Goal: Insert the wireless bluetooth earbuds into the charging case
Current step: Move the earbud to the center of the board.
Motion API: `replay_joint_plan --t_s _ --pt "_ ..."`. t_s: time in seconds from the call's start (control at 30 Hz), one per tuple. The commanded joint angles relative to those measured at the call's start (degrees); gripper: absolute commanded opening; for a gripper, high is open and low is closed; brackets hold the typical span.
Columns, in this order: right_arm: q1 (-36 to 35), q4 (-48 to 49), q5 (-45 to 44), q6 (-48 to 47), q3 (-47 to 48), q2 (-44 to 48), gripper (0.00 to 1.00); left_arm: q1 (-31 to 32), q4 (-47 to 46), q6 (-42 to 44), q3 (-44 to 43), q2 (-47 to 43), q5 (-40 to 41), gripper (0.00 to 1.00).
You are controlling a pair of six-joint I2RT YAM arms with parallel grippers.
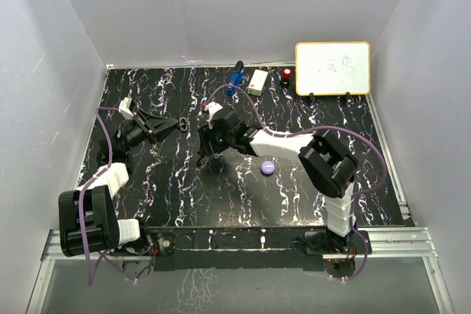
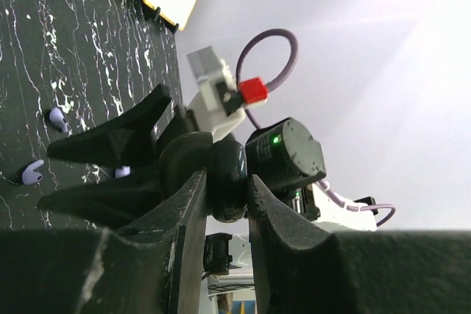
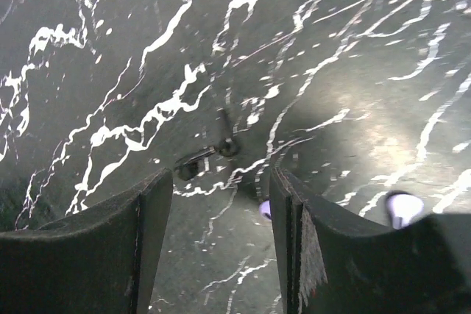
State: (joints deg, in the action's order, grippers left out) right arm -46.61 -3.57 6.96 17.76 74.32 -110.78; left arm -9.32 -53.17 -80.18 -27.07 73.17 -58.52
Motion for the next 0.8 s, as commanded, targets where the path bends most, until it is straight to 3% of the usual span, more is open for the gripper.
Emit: replay_joint_plan --t_s 0.0,0.77 --pt "-2.51 -0.89 -2.34 -0.56 3.47 -2.07 0.52 -1.97 -1.10 -1.56 0.54 -2.86 -2.81 0.00" --pt "-7.84 -1.72 -8.06 1.66 5.85 -5.14 0.52 -6.00 -2.09 -2.37 2.11 -3.82 -4.65 0.00"
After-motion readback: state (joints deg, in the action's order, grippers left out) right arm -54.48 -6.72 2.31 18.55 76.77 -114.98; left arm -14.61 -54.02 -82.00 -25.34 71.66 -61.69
